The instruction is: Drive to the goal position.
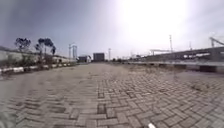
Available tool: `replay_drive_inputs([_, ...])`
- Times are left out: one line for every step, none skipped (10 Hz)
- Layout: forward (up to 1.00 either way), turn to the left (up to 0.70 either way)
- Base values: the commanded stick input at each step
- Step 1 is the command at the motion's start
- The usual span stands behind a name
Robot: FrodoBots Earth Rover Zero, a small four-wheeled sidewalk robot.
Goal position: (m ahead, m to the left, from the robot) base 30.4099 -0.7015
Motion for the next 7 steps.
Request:
replay_drive_inputs([1.00, 0.00])
replay_drive_inputs([1.00, 0.00])
replay_drive_inputs([1.00, 0.00])
replay_drive_inputs([1.00, 0.00])
replay_drive_inputs([1.00, 0.00])
replay_drive_inputs([1.00, 0.00])
replay_drive_inputs([1.00, 0.00])
